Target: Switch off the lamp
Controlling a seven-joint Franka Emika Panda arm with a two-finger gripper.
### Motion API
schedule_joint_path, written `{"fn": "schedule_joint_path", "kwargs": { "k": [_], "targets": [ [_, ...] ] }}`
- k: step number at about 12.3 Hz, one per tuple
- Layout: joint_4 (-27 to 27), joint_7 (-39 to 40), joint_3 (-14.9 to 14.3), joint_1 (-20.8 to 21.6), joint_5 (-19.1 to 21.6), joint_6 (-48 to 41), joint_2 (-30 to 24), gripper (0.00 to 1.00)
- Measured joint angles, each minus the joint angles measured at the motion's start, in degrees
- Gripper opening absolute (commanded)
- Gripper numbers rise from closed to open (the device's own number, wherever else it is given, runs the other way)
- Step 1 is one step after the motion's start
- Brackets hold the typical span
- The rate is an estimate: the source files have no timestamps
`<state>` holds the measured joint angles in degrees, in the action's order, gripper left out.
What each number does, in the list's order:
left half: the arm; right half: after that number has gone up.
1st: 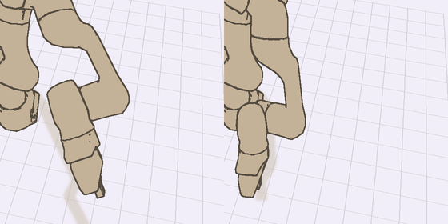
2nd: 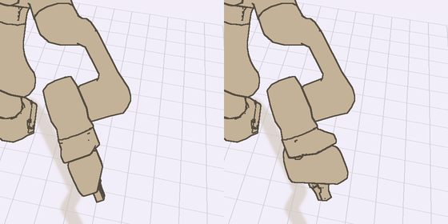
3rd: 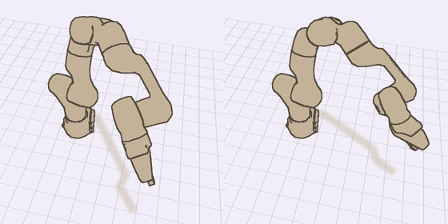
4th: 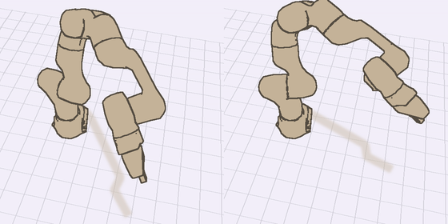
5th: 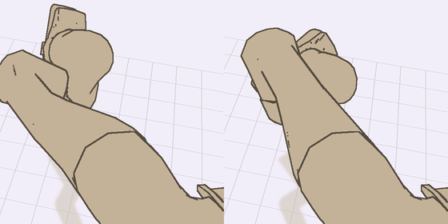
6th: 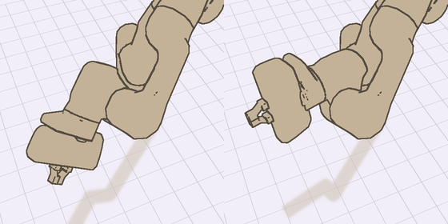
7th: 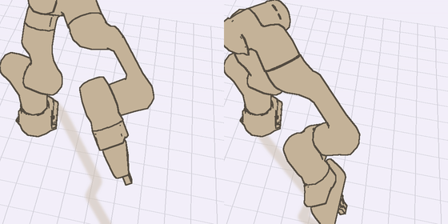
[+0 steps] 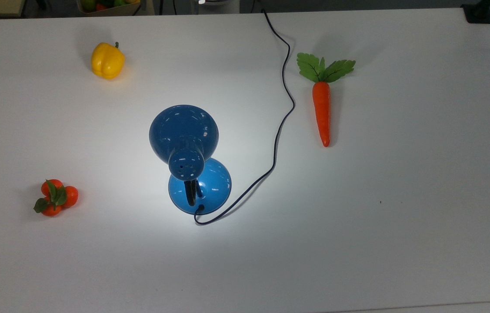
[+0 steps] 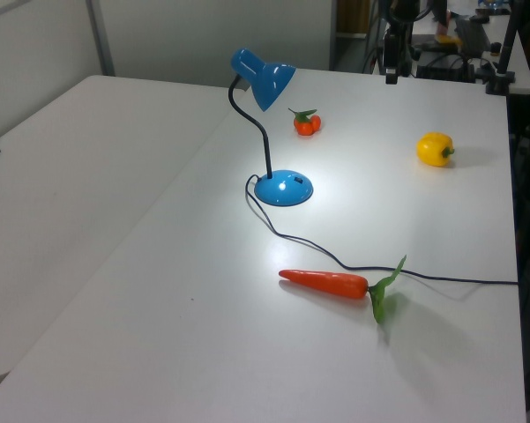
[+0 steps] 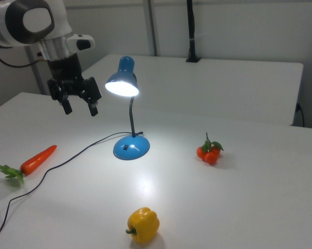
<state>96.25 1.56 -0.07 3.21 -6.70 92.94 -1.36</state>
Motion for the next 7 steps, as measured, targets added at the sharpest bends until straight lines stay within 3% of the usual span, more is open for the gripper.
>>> {"fn": "schedule_joint_path", "kwargs": {
  "k": [6,7],
  "targets": [
    [0.00,0.00,0.00,0.00,0.00,-0.04,0.01,1.00],
    [0.00,0.00,0.00,0.00,0.00,-0.04,0.02,0.96]
  ]
}}
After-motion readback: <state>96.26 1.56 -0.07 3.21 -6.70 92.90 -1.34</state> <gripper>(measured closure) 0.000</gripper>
